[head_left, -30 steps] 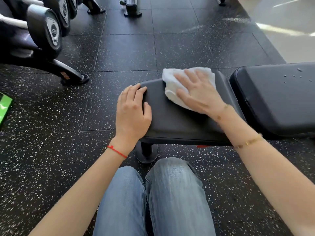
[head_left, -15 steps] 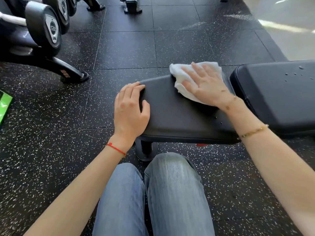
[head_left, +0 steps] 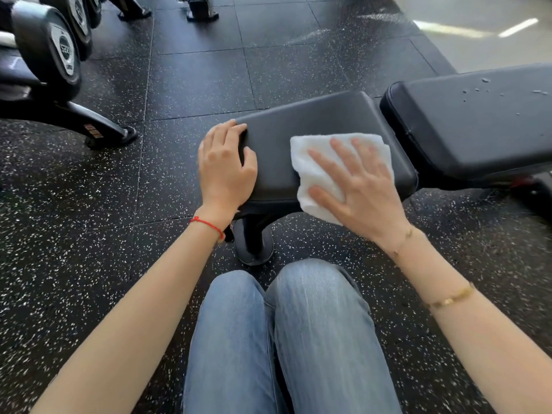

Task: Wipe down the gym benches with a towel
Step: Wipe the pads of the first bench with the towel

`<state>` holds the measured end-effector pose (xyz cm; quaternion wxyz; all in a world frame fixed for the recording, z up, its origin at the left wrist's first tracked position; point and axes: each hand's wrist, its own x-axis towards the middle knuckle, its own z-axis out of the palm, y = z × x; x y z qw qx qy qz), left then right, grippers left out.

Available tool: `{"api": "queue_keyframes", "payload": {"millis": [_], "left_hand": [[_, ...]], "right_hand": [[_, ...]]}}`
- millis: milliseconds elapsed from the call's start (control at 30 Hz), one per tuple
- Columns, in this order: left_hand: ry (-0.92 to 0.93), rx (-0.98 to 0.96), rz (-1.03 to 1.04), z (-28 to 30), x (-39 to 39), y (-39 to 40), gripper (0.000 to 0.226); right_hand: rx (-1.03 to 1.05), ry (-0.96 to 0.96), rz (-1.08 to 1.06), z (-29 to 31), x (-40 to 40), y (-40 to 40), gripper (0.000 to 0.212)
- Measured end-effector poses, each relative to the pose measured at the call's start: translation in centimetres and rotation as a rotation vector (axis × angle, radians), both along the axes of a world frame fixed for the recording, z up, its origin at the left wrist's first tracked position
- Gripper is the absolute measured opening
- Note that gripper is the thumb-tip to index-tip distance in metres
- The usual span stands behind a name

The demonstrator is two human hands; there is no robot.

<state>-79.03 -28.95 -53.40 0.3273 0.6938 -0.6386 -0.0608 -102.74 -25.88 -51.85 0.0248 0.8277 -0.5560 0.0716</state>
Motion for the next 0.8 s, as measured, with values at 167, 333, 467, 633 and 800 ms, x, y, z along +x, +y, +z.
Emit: {"api": "queue_keyframes", "payload": {"millis": [167,333,467,633,800], "left_hand": [[0.011,0.000,-0.017,-0.1,0.1,-0.1,0.043],[0.052,-0.026,0.006,-0.2,0.0,-0.2,0.042],[0.064,-0.042,0.029,-0.3,-0.2,-0.3,0.041],[-0.001,-0.031,0.063,-0.1,-0.8,-0.3,0.040],[-0.077,0.042,0.114,0.0,-1.8,-0.1,0.042]], "right_hand": [[-0.097,0.092,0.113,-1.3,4.5,0.6,0.062],[-0.122,0.051,0.131,-1.5,1.5,0.5,0.061],[-0.012,-0.023,-0.064,-1.0,-2.7,0.3,0.062],[0.161,-0.093,-0.223,0.4,-1.6,-6.5,0.059],[0.182,-0.035,-0.097,0.1,-1.7,-5.6,0.062]]}}
